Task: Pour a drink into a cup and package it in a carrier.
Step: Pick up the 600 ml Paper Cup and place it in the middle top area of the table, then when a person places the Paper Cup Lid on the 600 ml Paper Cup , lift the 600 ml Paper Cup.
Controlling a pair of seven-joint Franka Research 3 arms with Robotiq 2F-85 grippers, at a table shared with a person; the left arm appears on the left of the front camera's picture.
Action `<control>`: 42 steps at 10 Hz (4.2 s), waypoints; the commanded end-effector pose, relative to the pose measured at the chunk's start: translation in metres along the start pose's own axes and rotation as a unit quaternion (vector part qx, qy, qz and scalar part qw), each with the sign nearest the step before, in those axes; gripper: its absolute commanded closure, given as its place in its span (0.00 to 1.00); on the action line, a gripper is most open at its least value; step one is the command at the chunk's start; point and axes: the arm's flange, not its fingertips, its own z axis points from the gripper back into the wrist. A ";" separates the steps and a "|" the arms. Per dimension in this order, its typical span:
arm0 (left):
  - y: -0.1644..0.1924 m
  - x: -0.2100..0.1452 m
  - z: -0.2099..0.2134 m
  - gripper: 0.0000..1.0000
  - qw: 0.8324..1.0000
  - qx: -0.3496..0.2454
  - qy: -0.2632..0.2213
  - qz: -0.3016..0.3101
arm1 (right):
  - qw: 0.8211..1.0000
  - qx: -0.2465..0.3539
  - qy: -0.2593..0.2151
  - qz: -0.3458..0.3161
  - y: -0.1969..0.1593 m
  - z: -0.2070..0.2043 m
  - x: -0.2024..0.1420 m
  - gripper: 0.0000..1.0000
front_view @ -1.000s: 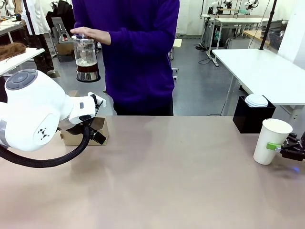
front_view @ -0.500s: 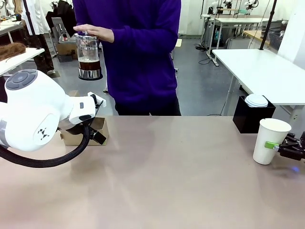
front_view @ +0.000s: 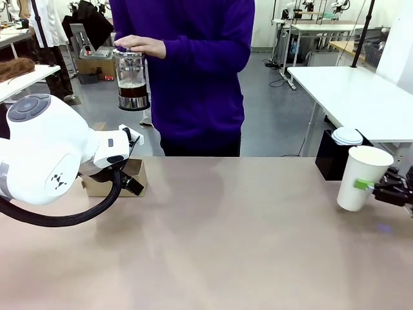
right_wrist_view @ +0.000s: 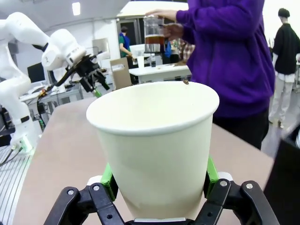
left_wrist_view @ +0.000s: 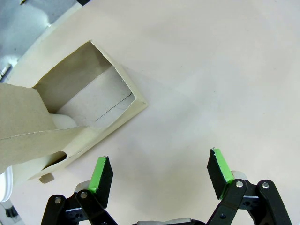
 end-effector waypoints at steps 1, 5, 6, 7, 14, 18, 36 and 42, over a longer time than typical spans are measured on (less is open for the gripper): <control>0.000 0.000 0.000 0.00 1.000 0.000 0.000 0.000 | 1.000 -0.019 0.018 -0.002 0.011 -0.071 0.030 0.20; 0.000 0.000 0.000 0.00 1.000 0.000 0.000 0.000 | 0.999 -0.024 0.016 -0.015 0.004 -0.172 0.032 0.20; 0.000 0.000 0.000 0.00 1.000 0.000 0.000 0.000 | 0.999 -0.043 0.005 -0.009 -0.007 -0.192 0.025 0.20; 0.000 0.000 0.000 0.00 1.000 0.000 0.000 0.000 | 0.999 -0.040 0.001 -0.012 -0.015 -0.209 0.017 0.20; 0.000 0.000 0.000 0.00 1.000 0.000 0.000 0.000 | 0.998 -0.050 0.007 -0.032 -0.068 -0.242 -0.022 0.20; 0.000 0.000 0.000 0.00 1.000 0.000 0.000 0.000 | 0.998 -0.040 0.015 -0.039 -0.066 -0.235 -0.026 0.20; 0.000 0.000 0.000 0.00 1.000 0.000 0.000 0.000 | 0.998 -0.040 0.015 -0.039 -0.066 -0.235 -0.026 0.20; 0.000 0.000 0.000 0.00 1.000 0.000 0.000 0.000 | 0.998 -0.040 0.015 -0.039 -0.066 -0.235 -0.026 0.20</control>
